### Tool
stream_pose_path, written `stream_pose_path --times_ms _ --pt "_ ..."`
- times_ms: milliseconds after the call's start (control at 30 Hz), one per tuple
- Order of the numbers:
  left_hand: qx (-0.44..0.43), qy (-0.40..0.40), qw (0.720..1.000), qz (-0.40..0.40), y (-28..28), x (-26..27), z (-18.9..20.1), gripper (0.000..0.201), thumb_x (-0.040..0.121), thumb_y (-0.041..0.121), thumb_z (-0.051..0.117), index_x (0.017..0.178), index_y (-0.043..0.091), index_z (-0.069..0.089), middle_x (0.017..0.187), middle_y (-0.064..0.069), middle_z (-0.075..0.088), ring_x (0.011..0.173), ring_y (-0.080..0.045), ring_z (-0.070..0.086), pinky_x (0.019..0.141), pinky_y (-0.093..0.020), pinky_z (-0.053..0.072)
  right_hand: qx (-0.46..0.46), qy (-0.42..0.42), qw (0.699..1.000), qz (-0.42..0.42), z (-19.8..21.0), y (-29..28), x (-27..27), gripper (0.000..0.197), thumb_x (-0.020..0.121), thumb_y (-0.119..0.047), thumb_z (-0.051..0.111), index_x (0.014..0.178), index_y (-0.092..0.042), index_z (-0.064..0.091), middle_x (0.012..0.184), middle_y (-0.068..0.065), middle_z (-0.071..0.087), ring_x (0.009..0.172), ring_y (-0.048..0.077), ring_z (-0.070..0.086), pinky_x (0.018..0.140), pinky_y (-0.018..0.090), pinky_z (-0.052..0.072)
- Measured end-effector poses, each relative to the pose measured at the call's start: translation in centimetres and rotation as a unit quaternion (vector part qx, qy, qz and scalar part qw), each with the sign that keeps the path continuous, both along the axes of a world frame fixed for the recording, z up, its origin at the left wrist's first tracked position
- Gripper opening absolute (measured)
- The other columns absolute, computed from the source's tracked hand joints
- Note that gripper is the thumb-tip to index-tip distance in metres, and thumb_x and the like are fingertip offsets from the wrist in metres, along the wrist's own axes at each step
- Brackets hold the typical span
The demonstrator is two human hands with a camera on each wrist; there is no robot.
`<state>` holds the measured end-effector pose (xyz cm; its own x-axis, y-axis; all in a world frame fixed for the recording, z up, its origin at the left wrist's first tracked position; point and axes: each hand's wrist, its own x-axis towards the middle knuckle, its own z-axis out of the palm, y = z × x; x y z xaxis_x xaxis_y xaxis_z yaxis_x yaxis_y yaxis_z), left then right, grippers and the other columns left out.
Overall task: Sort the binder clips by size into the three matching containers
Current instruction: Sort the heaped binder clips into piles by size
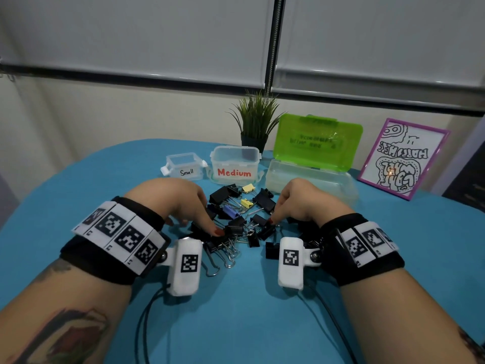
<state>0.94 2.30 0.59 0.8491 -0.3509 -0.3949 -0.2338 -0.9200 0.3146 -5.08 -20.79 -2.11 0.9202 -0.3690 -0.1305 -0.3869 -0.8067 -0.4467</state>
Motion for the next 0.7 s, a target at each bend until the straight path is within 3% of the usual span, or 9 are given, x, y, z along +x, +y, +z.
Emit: stream_pose_path --times_ms 67,200,333,433,500,567,633,700 --pt "-0.020 0.041 0.999 0.011 0.2 0.2 -0.2 0.076 0.054 0.049 0.092 0.119 0.025 0.060 0.095 -0.003 0.072 0.092 -0.019 0.070 0.079 -0.032 0.059 0.016 0.001 1.000 0.004 0.0 0.2 -0.1 0.031 0.064 -0.022 0.092 0.086 -0.008 0.075 0.089 0.008 0.073 0.088 0.027 0.069 0.075 0.035 0.058" --pt "-0.056 0.081 0.995 0.010 0.2 0.3 -0.6 0.069 0.061 0.040 0.092 0.118 0.021 0.057 0.108 -0.010 0.071 0.091 -0.025 0.074 0.079 -0.038 0.062 0.033 -0.011 0.999 0.007 0.1 0.4 -0.1 0.025 0.063 -0.016 0.092 0.079 -0.011 0.074 0.080 0.005 0.070 0.078 0.023 0.064 0.065 0.028 0.050" --pt "-0.094 0.088 0.992 0.006 -0.4 0.4 -1.3 0.061 0.066 0.035 0.091 0.114 0.018 0.058 0.104 -0.012 0.072 0.090 -0.028 0.074 0.080 -0.043 0.062 0.103 -0.075 0.992 -0.005 0.2 -0.3 -0.1 0.021 0.069 -0.006 0.086 0.074 -0.013 0.067 0.071 0.005 0.068 0.064 0.019 0.060 0.056 0.025 0.048" --pt "-0.126 -0.009 0.992 0.009 -1.0 0.9 -1.9 0.039 0.074 0.040 0.085 0.102 0.020 0.064 0.088 -0.004 0.068 0.078 -0.020 0.069 0.073 -0.034 0.062 0.243 -0.176 0.951 -0.069 0.1 -1.0 0.5 0.022 0.085 0.006 0.066 0.097 -0.010 0.059 0.083 0.014 0.068 0.061 0.019 0.065 0.048 0.025 0.046" --pt "-0.158 -0.098 0.983 0.006 -1.3 1.4 -2.0 0.024 0.076 0.033 0.084 0.092 0.024 0.070 0.081 0.001 0.064 0.065 -0.014 0.060 0.060 -0.025 0.053 0.320 -0.232 0.913 -0.103 0.0 -1.4 0.8 0.020 0.092 0.007 0.052 0.106 -0.006 0.056 0.084 0.015 0.064 0.066 0.022 0.065 0.055 0.030 0.048" --pt "-0.176 -0.119 0.977 -0.005 -1.5 1.7 -2.4 0.013 0.077 0.025 0.084 0.086 0.024 0.074 0.076 0.003 0.063 0.059 -0.011 0.054 0.055 -0.022 0.044 0.365 -0.261 0.884 -0.134 0.0 -1.9 0.9 0.015 0.097 0.003 0.047 0.107 0.000 0.058 0.086 0.013 0.059 0.070 0.025 0.061 0.064 0.035 0.049" --pt "-0.178 -0.109 0.978 -0.019 -1.7 1.9 -2.8 0.007 0.078 0.024 0.081 0.083 0.025 0.076 0.072 0.008 0.062 0.063 -0.009 0.054 0.056 -0.021 0.042 0.382 -0.266 0.870 -0.165 -0.3 -2.4 1.1 0.012 0.096 0.002 0.048 0.101 0.003 0.060 0.083 0.012 0.054 0.065 0.022 0.056 0.059 0.033 0.045" --pt "-0.184 -0.101 0.977 -0.034 -1.8 1.8 -3.1 0.007 0.081 0.023 0.077 0.085 0.028 0.077 0.071 0.013 0.061 0.066 -0.006 0.054 0.058 -0.021 0.041 0.365 -0.247 0.879 -0.184 -0.6 -2.8 1.4 0.010 0.091 0.000 0.053 0.094 0.003 0.061 0.076 0.011 0.050 0.058 0.021 0.047 0.052 0.033 0.038"
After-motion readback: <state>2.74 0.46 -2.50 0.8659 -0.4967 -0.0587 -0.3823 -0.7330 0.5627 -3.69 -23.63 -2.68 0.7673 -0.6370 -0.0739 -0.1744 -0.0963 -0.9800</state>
